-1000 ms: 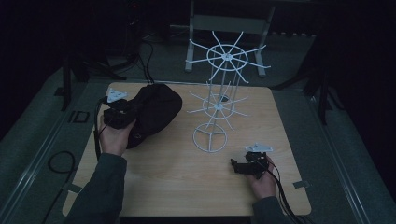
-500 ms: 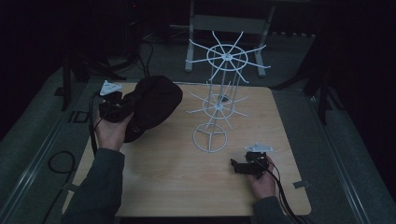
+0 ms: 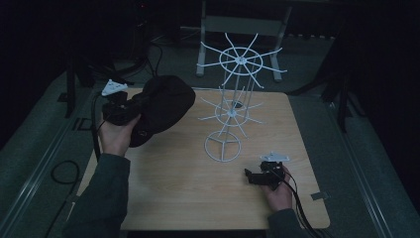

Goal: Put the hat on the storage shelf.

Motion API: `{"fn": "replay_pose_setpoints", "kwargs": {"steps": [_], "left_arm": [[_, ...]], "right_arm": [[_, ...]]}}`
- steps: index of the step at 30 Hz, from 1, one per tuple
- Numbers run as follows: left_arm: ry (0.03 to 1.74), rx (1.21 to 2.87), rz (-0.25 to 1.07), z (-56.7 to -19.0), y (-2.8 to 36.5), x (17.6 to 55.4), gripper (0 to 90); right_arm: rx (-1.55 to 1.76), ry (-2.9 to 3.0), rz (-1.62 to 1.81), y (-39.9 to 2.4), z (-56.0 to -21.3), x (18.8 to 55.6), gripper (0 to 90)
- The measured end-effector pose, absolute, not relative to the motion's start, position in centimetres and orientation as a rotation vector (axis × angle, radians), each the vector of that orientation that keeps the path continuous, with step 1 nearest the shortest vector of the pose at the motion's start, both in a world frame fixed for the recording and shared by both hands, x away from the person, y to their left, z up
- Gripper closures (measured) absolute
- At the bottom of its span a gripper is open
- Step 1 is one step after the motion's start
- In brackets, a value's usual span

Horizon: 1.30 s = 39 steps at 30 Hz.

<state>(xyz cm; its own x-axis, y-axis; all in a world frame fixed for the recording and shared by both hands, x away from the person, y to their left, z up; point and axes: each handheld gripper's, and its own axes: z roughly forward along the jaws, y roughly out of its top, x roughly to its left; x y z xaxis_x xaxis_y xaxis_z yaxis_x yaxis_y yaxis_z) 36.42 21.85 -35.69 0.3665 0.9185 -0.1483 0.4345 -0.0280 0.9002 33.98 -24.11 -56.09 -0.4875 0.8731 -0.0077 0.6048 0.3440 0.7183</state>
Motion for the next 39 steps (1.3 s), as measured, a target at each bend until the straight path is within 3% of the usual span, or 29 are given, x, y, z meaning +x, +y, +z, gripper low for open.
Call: {"fn": "replay_pose_setpoints", "kwargs": {"steps": [39], "left_arm": [[1.095, 1.559, 0.482, -32.8, 22.5, 36.9, 83.3]], "right_arm": [[1.298, 2.221, 0.935, -24.1, -56.1, 34.0, 10.7]]}}
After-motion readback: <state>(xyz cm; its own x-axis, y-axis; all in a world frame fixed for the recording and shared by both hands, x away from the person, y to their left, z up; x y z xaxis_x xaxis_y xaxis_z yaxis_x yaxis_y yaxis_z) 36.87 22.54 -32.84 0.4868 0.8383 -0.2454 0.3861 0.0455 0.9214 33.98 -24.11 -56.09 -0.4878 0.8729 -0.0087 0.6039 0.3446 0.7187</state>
